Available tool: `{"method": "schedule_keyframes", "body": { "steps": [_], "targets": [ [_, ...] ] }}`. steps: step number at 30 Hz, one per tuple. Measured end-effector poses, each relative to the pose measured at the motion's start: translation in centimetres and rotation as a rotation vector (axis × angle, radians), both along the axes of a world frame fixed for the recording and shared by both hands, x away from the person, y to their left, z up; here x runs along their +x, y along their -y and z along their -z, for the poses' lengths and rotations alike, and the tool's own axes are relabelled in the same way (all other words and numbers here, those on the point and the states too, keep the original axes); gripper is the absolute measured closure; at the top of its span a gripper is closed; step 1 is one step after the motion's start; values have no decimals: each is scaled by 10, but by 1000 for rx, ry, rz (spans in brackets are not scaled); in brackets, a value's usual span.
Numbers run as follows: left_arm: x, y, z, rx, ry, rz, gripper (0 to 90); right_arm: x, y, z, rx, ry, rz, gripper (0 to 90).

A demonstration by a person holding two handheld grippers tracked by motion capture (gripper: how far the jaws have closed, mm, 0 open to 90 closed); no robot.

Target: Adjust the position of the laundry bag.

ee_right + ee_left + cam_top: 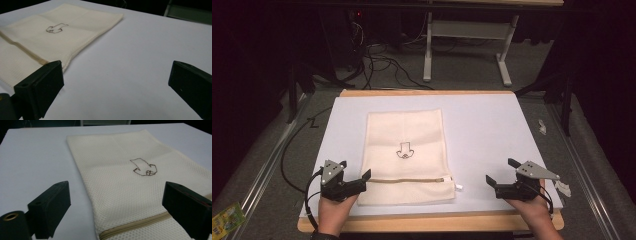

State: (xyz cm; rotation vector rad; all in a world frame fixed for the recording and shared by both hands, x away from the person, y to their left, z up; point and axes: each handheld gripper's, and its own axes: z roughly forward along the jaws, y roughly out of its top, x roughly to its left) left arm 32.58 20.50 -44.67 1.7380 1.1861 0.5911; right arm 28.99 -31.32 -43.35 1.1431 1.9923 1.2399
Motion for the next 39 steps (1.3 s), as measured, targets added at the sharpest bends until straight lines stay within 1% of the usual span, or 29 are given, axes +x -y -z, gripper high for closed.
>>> {"method": "schedule_keyframes", "body": {
  "steps": [2, 4, 5, 6, 7, 8, 10, 11, 12, 13, 14, 15, 16, 17, 19, 20, 21, 22, 23, 24, 26, 27, 28, 30, 33, 34, 36, 38, 39],
  "targets": [
    [6, 0, 4, 23, -24, 6, 116, -6, -8, -4, -32, 26, -28, 8],
    [13, -2, 9, 16, -54, 5, 152, -7, -17, -7, -48, 33, -43, 14],
    [13, -2, 9, 16, -54, 5, 163, -7, -20, -8, -39, 24, -55, 24],
    [18, -6, 14, -9, -89, -12, 186, -6, -24, -10, -36, 12, -64, 28],
    [18, -6, 14, -9, -89, -12, 217, -5, -27, -10, -34, 1, -74, 35],
    [21, -9, 16, -42, -112, -13, 252, -3, -31, -11, -35, -13, -83, 42],
    [23, -9, 19, -43, -129, -5, 286, 3, -40, -12, -53, -34, -105, 55],
    [23, -9, 19, -43, -129, -5, 303, 3, -40, -12, -53, -34, -105, 55],
    [25, -7, 22, -35, -148, 2, 326, 12, -51, -12, -84, -52, -128, 72],
    [25, -7, 22, -35, -148, 2, 342, 18, -56, -12, -98, -65, -137, 78],
    [30, -5, 25, -49, -181, 7, 340, 25, -61, -11, -106, -75, -138, 89],
    [30, -5, 25, -49, -181, 7, 339, 31, -66, -9, -104, -91, -135, 107],
    [32, -2, 28, -50, -192, 0, 340, 37, -71, -5, -90, -104, -139, 129],
    [32, -2, 28, -50, -192, 0, 340, 37, -71, -5, -90, -104, -139, 129],
    [33, 0, 30, -44, -195, -5, 341, 44, -80, 8, -37, -127, -125, 189],
    [32, 2, 31, -34, -189, -2, 346, 49, -90, 18, -63, -147, -157, 231],
    [32, 2, 31, -34, -189, -2, 356, 49, -90, 18, -63, -147, -157, 231],
    [31, 3, 32, -16, -193, 12, 373, 50, -95, 22, -106, -133, -131, 341],
    [31, 3, 32, -16, -193, 12, 375, 50, -95, 22, -106, -133, -131, 341],
    [30, 3, 32, -9, -200, 22, 376, 52, -94, 25, -62, -161, -118, 374],
    [25, 2, 32, -14, -201, 27, 392, 56, -95, 26, -69, -172, -108, 423],
    [25, 2, 32, -14, -201, 27, 400, 56, -95, 26, -69, -172, -108, 423],
    [22, 1, 32, -8, -200, 27, 406, 60, -96, 28, -53, -182, -105, 470],
    [18, -1, 32, -7, -194, 24, 414, 66, -98, 31, -38, -215, -99, 520],
    [11, -6, 30, -12, -182, 27, 444, 73, -103, 35, -33, -243, -100, 576],
    [9, -7, 29, -13, -182, 29, 459, 74, -105, 36, -34, -247, -103, 583],
    [4, -9, 29, 1, -181, 36, 501, 77, -109, 36, -38, -246, -110, 615],
    [0, -10, 30, 23, -190, 40, 583, 80, -114, 37, -50, -245, -118, 645],
    [0, -10, 30, 23, -190, 40, 610, 82, -116, 38, -54, -246, -121, 656]
  ]
}}
